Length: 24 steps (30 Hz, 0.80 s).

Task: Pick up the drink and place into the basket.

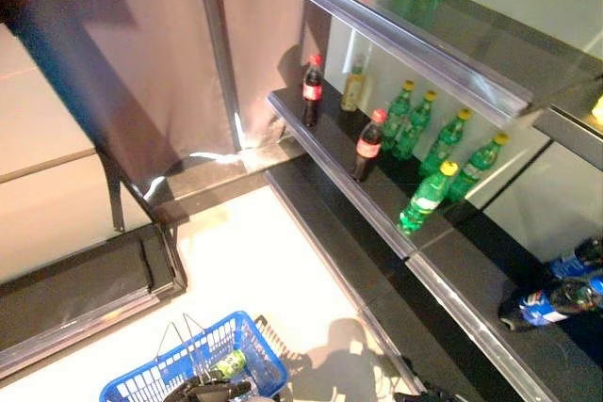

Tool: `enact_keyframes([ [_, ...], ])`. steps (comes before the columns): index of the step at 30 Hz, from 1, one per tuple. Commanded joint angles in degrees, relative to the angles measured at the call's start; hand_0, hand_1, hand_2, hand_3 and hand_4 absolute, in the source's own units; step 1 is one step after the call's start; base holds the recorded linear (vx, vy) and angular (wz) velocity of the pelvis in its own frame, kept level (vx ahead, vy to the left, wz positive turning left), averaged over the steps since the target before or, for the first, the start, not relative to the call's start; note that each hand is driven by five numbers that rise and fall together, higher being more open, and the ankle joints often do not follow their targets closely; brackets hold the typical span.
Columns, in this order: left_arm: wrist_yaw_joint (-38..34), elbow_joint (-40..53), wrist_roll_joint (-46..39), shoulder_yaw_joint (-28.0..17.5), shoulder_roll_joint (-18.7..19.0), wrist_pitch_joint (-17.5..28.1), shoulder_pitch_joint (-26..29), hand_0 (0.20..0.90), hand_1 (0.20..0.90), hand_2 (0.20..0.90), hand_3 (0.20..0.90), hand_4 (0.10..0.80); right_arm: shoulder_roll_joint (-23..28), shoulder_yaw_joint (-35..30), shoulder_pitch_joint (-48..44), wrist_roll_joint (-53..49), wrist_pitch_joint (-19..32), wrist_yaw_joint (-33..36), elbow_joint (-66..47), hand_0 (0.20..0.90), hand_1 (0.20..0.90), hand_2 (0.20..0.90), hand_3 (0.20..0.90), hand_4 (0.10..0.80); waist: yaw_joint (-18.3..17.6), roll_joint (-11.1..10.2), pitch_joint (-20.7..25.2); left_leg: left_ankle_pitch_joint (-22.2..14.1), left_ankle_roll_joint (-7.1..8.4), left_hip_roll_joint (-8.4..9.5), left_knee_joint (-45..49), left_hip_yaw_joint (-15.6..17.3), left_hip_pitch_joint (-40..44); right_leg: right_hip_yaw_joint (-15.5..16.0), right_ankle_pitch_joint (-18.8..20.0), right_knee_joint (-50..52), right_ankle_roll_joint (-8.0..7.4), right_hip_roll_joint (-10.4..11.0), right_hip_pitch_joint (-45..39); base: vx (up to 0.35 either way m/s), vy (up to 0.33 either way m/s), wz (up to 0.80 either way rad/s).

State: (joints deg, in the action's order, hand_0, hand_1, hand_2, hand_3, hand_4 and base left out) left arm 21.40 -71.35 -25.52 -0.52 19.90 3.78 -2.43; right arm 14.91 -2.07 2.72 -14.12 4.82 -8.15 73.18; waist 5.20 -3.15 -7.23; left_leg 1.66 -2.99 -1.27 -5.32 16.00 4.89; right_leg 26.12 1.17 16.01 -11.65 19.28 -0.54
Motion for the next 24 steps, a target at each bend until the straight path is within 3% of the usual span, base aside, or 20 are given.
enact_keyframes([
  [1, 4.39, 4.42, -0.55, 0.18, -0.27, 3.64, 4.33, 0.3, 0.3, 0.3, 0.2, 0.1, 2.44, -0.34, -2.0, -0.77, 0.58, 0.85, -0.85, 0.9, 0.9, 0.9, 0.9, 0.8, 2.04, -0.16, -0.39, -4.62, 0.21, 2.79, 0.79, 0.98, 1.13, -3.1, 13.98, -1.25, -0.7, 2.26, 2.85, -0.003, 0.227, 0.14],
  [3, 4.74, 5.11, -0.71, 1.01, -0.26, 3.53, 4.63, 0.3, 0.3, 0.3, 0.2, 0.1, 2.55, -0.48, -1.89, -1.3, 0.93, 0.7, -0.87, 0.9, 0.9, 0.9, 0.9, 0.8, 1.87, 0.84, -0.52, -4.39, -0.65, 2.83, 0.9, -1.36, 0.99, -7.14, 14.95, 6.17, -0.58, 2.85, 5.86, 0.036, 0.296, 0.56],
  [4, 4.89, 5.38, -0.35, 1.71, -0.33, 3.52, 4.91, 0.3, 0.3, 0.3, 0.2, 0.1, 2.56, -0.56, -1.81, -2.06, 0.84, 0.9, -0.92, 0.9, 0.9, 0.9, 0.9, 0.8, 1.6, 1.4, -0.65, -4.19, -1.08, 2.85, 1.08, -2.98, 0.93, -10.01, 14.7, 9.81, -0.2, 2.09, 7.32, 0.066, 0.251, 0.83],
  [6, 4.63, 5.75, -0.56, 3.08, -0.57, 3.37, 5.49, 0.3, 0.3, 0.3, 0.2, 0.1, 2.65, -0.77, -1.61, -2.8, 0.86, 0.94, -0.63, 0.9, 0.9, 0.9, 0.9, 0.8, 0.32, 2.16, -0.73, -3.86, -1.48, 2.84, 1.14, -6.72, 0.99, -16.03, 12.94, 13.83, 1.18, -2.11, 9.92, 0.071, 0.178, 0.78],
  [8, 4.69, 5.11, -1.05, 4.47, -0.65, 3.59, 6.41, 0.3, 0.3, 0.3, 0.2, 0.1, 2.73, -0.71, -1.26, -2.92, 1.82, 0.27, 0.15, 0.9, 0.9, 0.9, 0.9, 0.8, -1.36, 1.7, -0.48, -3.81, -1.72, 3.77, 1.09, -10.71, 1.08, -19.18, 10.98, 10.35, 2.38, -7.35, 10.69, 0.106, 0.091, 1.23],
  [12, 3.93, 4.14, -1.1, 5.18, -1.01, 3.37, 8.01, 0.3, 0.3, 0.3, 0.2, 0.1, 2.42, -0.28, -1.71, -2.99, 2.36, -0.05, 1.55, 0.9, 0.9, 0.9, 0.9, 0.8, -3.09, 0.43, -0.45, -4.52, -1.92, 5.71, 1.08, -14.47, 1.97, -21.19, 8.81, 0.91, 2.59, -10.68, 10.5, 0.17, -0.016, 1.08],
  [14, 4.56, 2.93, 0.35, 6.59, -1.3, 3.81, 8.98, 0.3, 0.3, 0.3, 0.2, 0.1, 2.51, -0.01, -1.24, -5.69, 2.67, 0.18, 3.01, 0.9, 0.9, 0.9, 0.9, 0.8, -5.63, -0.47, -0.66, -5.06, -2.19, 7.74, 1.14, -18.09, 3.4, -24.91, 7.77, -6.07, 2.34, -15.93, 11.68, 0.293, 0.006, 1.03],
  [16, 4.82, 2.6, 0.76, 6.92, -1.46, 4.19, 9.06, 0.3, 0.3, 0.3, 0.2, 0.1, 2.55, 0.02, -0.96, -6.08, 2.94, 0.05, 3.34, 0.9, 0.9, 0.9, 0.9, 0.8, -6.4, -0.44, -0.84, -5.32, -2.22, 8.23, 1.03, -19.39, 4.14, -25.09, 8.12, -7.54, 2.29, -16.95, 12.3, 0.192, 0.021, 1.18],
  [18, 4.93, 2.25, 0.96, 8.17, -1.99, 5.21, 8.86, 0.3, 0.3, 0.3, 0.2, 0.1, 2.95, -0.26, -0.48, -6.84, 3.68, -0.31, 4.17, 0.9, 0.9, 0.9, 0.9, 0.8, -7.81, -0.12, -1.47, -5.61, -1.94, 9.84, 0.55, -23.54, 6.86, -24.46, 10.28, -9.12, 2.15, -19.74, 16.29, 0.266, 0.043, 1.67],
  [22, 5.18, 2.09, 1.2, 8.61, -2.03, 5.06, 8.8, 0.3, 0.3, 0.3, 0.2, 0.1, 3.25, -0.29, -0.61, -7.58, 3.7, -0.21, 4.35, 0.9, 0.9, 0.9, 0.9, 0.8, -8.38, 0.24, -1.62, -5.88, -2.0, 10.39, 0.48, -25.42, 8.11, -24.9, 10.56, -7.77, 2.48, -20.74, 16.87, 0.165, 0.024, 0.83],
  [24, 5.32, 1.49, 1.48, 8.2, -2.11, 4.78, 8.47, 0.3, 0.3, 0.3, 0.2, 0.1, 3.44, -0.34, -0.77, -7.55, 3.5, 0.28, 3.81, 0.9, 0.9, 0.9, 0.9, 0.8, -8.32, 0.21, -0.79, -6.52, -2.2, 11.62, 0.46, -27.27, 9.15, -25.33, 8.94, -8.59, 4.1, -21.28, 14.6, 0.239, 0.014, 0.52],
])
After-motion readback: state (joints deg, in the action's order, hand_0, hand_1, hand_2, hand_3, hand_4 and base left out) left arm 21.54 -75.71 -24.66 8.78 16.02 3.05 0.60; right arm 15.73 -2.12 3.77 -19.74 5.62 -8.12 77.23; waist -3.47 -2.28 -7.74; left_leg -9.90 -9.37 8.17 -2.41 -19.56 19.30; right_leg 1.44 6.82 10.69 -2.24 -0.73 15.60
